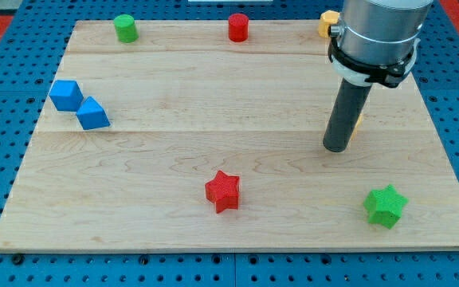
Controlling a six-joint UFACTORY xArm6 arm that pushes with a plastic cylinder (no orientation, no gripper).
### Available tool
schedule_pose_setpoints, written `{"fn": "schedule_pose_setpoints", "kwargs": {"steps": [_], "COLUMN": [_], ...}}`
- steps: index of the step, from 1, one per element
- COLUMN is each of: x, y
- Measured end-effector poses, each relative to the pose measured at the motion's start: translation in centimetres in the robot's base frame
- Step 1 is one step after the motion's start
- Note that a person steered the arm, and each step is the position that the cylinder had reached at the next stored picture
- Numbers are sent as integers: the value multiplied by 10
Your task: Place the blue triangle horizontally to the red star
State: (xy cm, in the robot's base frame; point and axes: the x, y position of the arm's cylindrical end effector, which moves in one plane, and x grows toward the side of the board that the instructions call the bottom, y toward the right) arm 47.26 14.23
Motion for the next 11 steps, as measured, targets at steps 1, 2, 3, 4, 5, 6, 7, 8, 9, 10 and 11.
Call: {"fn": "schedule_pose_setpoints", "kwargs": {"steps": [1, 2, 3, 4, 5, 6, 7, 8, 9, 10, 11], "x": [-1, -6, -20, -38, -53, -56, -56, -57, -62, -78, -87], "y": [-52, -106, -136, -146, -158, -162, -182, -229, -276, -307, -339]}}
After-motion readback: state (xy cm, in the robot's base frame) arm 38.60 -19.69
